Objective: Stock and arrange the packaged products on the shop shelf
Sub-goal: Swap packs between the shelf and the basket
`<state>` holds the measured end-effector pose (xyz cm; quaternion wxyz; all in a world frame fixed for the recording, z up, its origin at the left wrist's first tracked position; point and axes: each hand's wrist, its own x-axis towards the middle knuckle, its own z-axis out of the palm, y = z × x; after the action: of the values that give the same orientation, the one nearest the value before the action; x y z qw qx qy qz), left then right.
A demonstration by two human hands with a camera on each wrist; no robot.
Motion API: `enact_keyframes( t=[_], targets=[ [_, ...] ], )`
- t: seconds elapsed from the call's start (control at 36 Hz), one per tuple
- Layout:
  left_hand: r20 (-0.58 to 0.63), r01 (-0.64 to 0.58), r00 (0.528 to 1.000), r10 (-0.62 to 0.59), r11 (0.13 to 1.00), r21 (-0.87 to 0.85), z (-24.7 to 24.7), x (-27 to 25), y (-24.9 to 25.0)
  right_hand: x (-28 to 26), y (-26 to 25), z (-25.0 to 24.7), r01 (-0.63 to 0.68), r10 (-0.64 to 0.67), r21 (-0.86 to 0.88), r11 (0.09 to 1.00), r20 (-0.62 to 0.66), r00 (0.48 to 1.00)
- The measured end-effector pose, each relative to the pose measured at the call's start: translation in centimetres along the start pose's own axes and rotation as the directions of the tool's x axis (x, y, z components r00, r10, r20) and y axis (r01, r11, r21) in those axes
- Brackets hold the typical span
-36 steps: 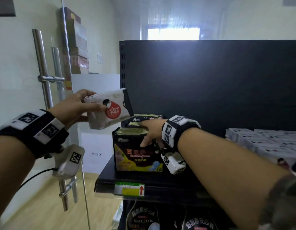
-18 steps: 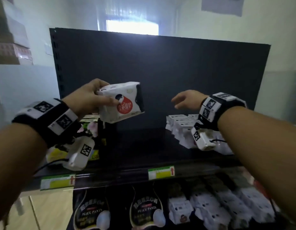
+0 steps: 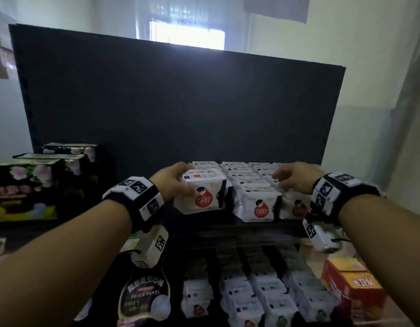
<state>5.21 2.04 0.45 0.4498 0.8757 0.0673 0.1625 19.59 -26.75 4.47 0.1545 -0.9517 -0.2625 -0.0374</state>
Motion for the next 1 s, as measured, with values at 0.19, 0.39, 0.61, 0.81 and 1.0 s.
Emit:
enact_keyframes(
  t=[0.19, 0.39, 0.61, 0.81, 1.0],
  targets=[
    [-0.028, 0.109, 0.994, -0.106, 0.963, 0.246, 4.7, 2.5, 0.0, 1.2, 2.5, 2.8, 0.092, -0.092, -0.003, 0.996, -0.005, 0.996],
    [-0.044, 0.138, 0.99, -0.131, 0.919, 0.37, 6.1, 3.2, -0.1, 2.8, 2.9, 4.0, 0.162, -0.162, -0.014, 0.987, 0.001, 0.987],
    [-0.065, 0.184, 0.982, -0.175, 0.861, 0.475, 7.1, 4.4, -0.9, 3.7, 2.8, 5.3, 0.253, -0.249, -0.088, 0.964, 0.046, 0.967],
    [-0.082, 0.151, 0.988, -0.127, 0.778, 0.61, 7.8, 4.9, -1.4, 4.2, 3.0, 5.8, 0.275, -0.275, -0.107, 0.956, 0.013, 0.961],
    [-0.03, 0.117, 0.992, -0.126, 0.777, 0.619, 7.6, 5.1, -1.4, 4.2, 2.9, 5.9, 0.255, -0.253, -0.134, 0.958, 0.03, 0.967]
  ],
)
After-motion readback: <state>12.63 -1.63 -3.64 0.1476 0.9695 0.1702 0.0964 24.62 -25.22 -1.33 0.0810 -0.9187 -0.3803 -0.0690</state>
